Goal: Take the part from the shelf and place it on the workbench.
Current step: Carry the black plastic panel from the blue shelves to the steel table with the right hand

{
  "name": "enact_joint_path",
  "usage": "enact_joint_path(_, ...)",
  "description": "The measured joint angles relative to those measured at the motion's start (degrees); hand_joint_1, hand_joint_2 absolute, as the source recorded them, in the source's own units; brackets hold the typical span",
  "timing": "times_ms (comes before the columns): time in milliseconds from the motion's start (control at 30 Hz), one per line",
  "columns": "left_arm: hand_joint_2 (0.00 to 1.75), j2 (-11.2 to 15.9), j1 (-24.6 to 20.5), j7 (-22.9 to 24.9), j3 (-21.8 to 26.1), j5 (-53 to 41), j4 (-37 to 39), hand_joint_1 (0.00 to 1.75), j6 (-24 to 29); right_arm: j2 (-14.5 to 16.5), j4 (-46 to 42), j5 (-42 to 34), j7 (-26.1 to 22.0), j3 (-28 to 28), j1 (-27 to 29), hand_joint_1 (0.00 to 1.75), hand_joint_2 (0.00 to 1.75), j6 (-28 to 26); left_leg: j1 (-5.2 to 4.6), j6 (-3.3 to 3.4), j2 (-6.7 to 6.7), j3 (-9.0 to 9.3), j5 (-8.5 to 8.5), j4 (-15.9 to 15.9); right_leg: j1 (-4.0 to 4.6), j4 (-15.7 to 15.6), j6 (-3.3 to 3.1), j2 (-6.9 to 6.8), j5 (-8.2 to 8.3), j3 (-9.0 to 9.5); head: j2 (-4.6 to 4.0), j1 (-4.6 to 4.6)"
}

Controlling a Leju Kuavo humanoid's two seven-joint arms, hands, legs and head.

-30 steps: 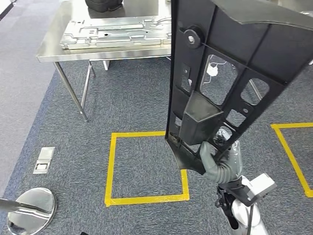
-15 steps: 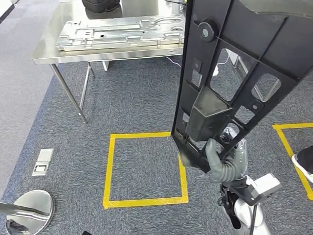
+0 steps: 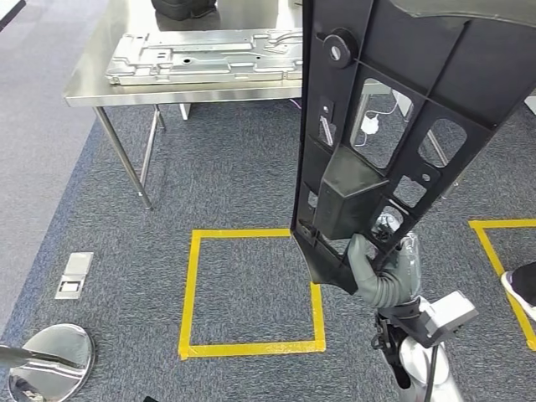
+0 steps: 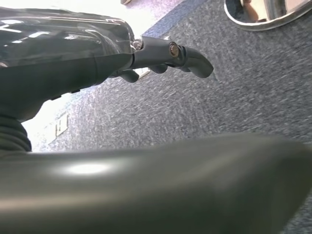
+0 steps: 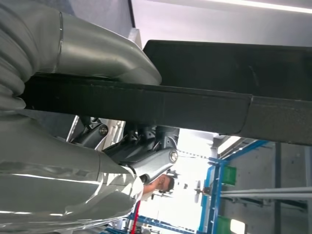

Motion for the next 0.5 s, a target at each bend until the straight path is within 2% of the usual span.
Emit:
enact_joint_path(67, 1.75, -0.2, 0.0, -0.2, 0.0, 0.2, 0.0, 0.0, 0.0, 0.0, 0.2, 0.0, 0.1, 0.0, -0.4, 1.75, 1.75, 0.0, -0.06, -0.42, 0.01, -0.08, -0.15, 0.1, 0.26, -1.3, -0.44, 0.05, -0.09, 0.47, 0.0, -0.02)
enact_joint_path(167, 1.75, -0.3, -0.1, -0.3, 0.1, 0.6, 0.0, 0.0, 0.2, 0.0, 0.4, 0.0, 0.1, 0.1, -0.9, 1.75, 1.75, 0.1, -0.02, -1.21, 0.0, -0.19, -1.01, 0.9, -0.15, -1.7, -1.24, -0.03, -0.11, 0.81, 0.0, -0.04)
enact_joint_path(233, 1.75, -0.3, -0.1, -0.2, 0.1, 0.7, 0.0, 0.0, 0.3, 0.1, 0.4, 0.0, 0.2, 0.1, -1.3, 1.75, 1.75, 0.1, 0.29, -1.94, 0.02, -2.49, -3.63, 5.8, -0.52, -1.9, -1.68, -0.24, -0.22, 1.13, 0.0, -0.07)
enact_joint_path(300, 1.75, -0.3, -0.1, -0.1, 0.1, 0.7, 0.0, 0.0, 0.3, 0.1, 0.7, 0.0, 0.2, 0.1, -1.5, 1.75, 1.75, 0.1, 0.81, -2.57, 0.03, -6.34, -6.26, 12.9, -0.59, -1.9, -1.82, -0.35, -0.48, 1.37, 0.0, -0.08)
enact_joint_path(333, 1.75, -0.3, 0.0, 0.0, 0.1, 0.7, 0.0, 0.0, 0.3, 0.1, 0.9, 0.0, 0.2, 0.1, -1.6, 1.75, 1.75, 0.1, 0.99, -2.76, 0.03, -7.63, -6.39, 14.9, -0.62, -1.9, -1.77, -0.35, -0.65, 1.52, 0.0, -0.08)
enact_joint_path(367, 1.75, -0.3, 0.1, 0.1, 0.1, 0.7, 0.0, 0.0, 0.3, 0.1, 1.0, 0.0, 0.2, 0.1, -1.6, 1.75, 1.75, 0.1, 1.13, -2.88, 0.04, -7.96, -5.42, 14.9, -0.67, -1.9, -1.64, -0.31, -0.87, 1.78, 0.0, -0.08)
enact_joint_path(400, 1.75, -0.3, 0.1, 0.2, 0.1, 0.7, 0.0, 0.0, 0.3, 0.1, 1.1, 0.0, 0.3, 0.1, -1.6, 1.75, 1.75, 0.1, 1.22, -2.93, 0.04, -7.37, -3.56, 13.0, -0.74, -1.9, -1.48, -0.28, -1.13, 2.14, 0.0, -0.08)
enact_joint_path(467, 1.75, -0.3, 0.2, 0.4, 0.1, 0.7, 0.0, 0.0, 0.2, 0.1, 1.3, 0.0, 0.3, 0.1, -1.8, 1.75, 1.75, 0.2, 1.19, -2.86, 0.03, -4.53, 0.68, 6.1, -0.83, -1.9, -0.99, -0.24, -1.82, 3.04, 0.0, -0.1)
enact_joint_path(500, 1.75, -0.3, 0.2, 0.4, 0.1, 0.7, 0.0, 0.0, 0.1, 0.1, 1.3, 0.0, 0.4, 0.1, -1.9, 1.75, 1.75, 0.2, 1.07, -2.69, 0.03, -3.29, 1.66, 3.4, -0.82, -1.9, -0.68, -0.2, -2.11, 3.32, 0.0, -0.11)
